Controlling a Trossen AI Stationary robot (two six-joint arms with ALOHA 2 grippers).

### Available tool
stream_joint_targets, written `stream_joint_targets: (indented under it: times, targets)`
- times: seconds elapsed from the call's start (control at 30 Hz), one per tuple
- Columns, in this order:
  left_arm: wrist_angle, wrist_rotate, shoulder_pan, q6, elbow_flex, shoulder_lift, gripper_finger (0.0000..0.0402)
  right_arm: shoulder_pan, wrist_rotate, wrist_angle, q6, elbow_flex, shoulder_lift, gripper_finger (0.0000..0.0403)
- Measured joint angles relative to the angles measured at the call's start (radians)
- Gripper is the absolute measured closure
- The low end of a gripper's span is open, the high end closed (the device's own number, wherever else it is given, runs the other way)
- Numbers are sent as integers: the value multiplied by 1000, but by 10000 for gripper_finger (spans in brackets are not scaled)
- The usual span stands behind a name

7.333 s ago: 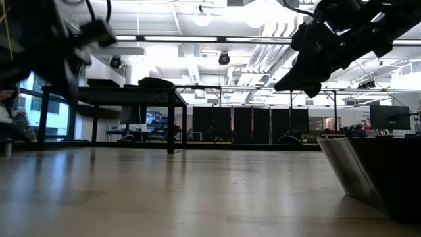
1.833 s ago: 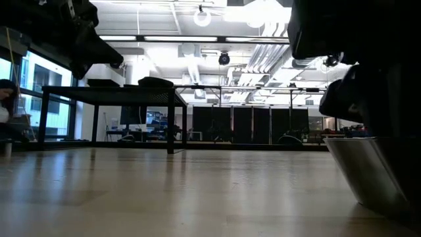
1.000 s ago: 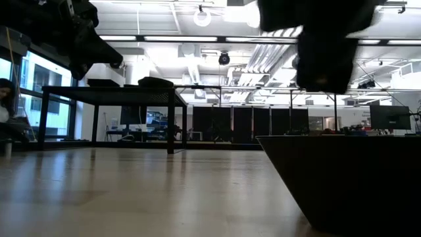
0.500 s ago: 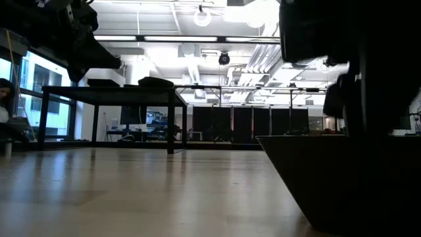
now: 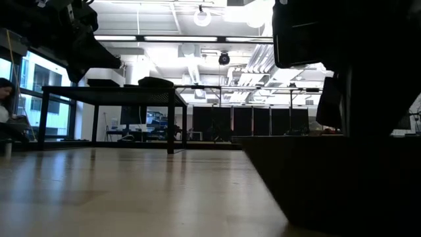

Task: Pick & Place Mini shaped plates
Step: Stack the black distorted square plate on the other black distorted square plate on the shelf

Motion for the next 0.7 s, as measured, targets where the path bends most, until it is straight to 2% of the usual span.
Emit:
stream_joint_targets:
  times: [0.43, 0.57, 0.7]
  targets:
    - [-2, 0, 0, 0, 0, 0, 401, -94, -51, 5, 8, 0, -94, 400]
    - [-2, 1, 0, 0, 0, 0, 401, -179, -49, -3, 14, 6, -108, 401]
    - [-7, 1, 0, 0, 0, 0, 401, -316, -24, -12, -66, 65, -67, 402]
